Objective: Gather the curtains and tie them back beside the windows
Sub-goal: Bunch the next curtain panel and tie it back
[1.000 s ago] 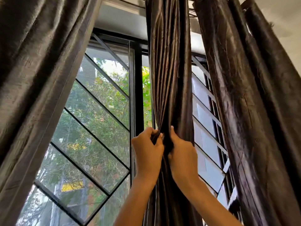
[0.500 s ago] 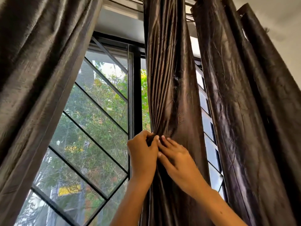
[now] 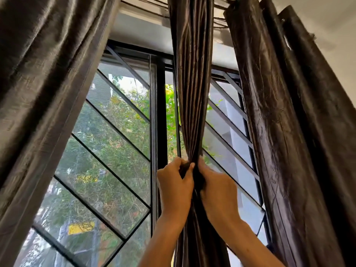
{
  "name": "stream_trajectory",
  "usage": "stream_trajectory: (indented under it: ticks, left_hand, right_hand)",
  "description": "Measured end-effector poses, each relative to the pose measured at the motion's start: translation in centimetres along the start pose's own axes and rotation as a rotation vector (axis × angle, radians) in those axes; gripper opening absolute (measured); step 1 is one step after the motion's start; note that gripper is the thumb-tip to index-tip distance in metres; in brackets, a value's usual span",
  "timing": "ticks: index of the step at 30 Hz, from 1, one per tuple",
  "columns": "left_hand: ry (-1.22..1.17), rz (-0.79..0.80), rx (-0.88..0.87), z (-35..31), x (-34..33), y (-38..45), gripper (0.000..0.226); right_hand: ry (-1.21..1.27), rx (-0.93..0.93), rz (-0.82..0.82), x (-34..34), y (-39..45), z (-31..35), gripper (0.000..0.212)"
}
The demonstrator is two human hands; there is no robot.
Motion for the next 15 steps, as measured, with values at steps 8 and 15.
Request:
stream_trajectory:
  ticks: [8,15]
  left_hand:
    - [-0.081,0.025,0.017,-0.2,-0.3,-0.3,0.019]
    - [0.013,-0.027,0.087,1.1,-0.5,0.4,0.013]
  right_hand:
    - [0.152,0.088,0.096,-1.7,-1.8,-0.8,0.083]
    - [0.631,-0.174,-0.012,-2.1,-1.3,-4.0,0.031]
Point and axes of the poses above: each hand's wrist, its own y-axis towards the middle knuckle, its own x-axis out of the back of the hand, z = x × y, the point moved 7 cm from there along y, towards the middle knuckle, and after that the axes turned 4 degrees about x, right-handed, at the moved point
